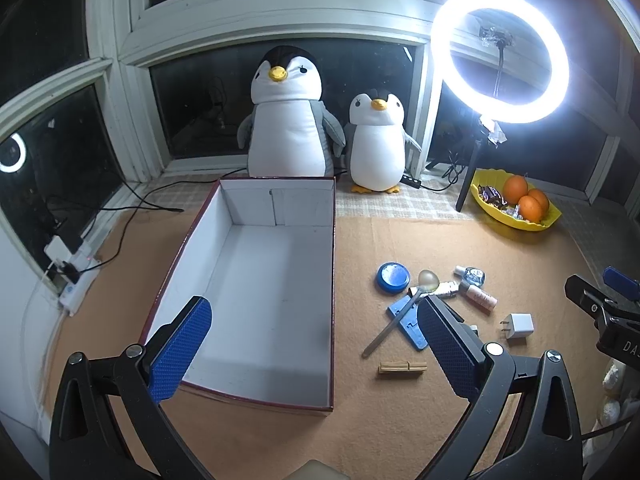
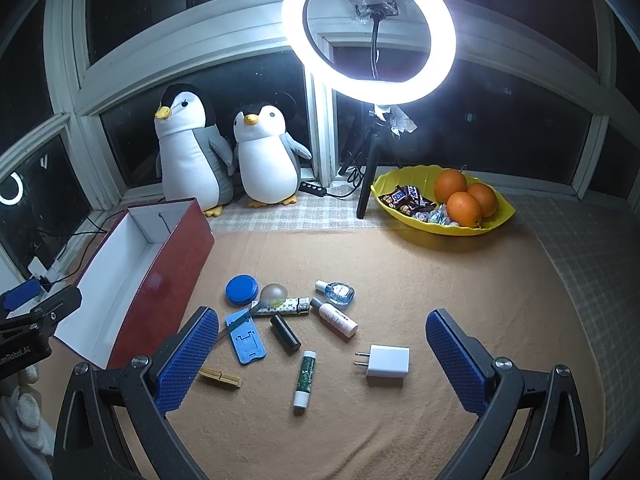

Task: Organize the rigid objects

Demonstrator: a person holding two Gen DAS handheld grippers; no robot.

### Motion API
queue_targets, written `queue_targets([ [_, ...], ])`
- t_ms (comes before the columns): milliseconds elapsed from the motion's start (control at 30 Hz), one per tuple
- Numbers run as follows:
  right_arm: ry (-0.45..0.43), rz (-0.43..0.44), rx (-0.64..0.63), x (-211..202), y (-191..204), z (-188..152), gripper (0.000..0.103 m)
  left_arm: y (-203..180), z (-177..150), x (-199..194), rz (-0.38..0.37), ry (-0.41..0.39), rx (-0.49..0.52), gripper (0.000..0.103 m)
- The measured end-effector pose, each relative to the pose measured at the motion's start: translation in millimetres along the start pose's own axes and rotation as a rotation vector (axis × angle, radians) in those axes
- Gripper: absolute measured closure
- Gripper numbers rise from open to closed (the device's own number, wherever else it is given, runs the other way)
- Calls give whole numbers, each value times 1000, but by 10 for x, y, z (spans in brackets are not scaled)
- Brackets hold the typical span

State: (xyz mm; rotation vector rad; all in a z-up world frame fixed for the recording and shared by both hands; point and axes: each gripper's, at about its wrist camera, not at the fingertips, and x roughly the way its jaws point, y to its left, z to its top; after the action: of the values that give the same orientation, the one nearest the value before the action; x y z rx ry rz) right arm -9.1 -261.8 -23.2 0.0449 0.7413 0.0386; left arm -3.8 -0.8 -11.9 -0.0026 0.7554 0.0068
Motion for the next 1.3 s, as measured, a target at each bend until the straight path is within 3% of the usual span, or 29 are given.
queue_targets([
  [1300, 7, -2, 3, 22, -42, -14, 1, -2, 22, 55, -1, 10, 10, 1],
])
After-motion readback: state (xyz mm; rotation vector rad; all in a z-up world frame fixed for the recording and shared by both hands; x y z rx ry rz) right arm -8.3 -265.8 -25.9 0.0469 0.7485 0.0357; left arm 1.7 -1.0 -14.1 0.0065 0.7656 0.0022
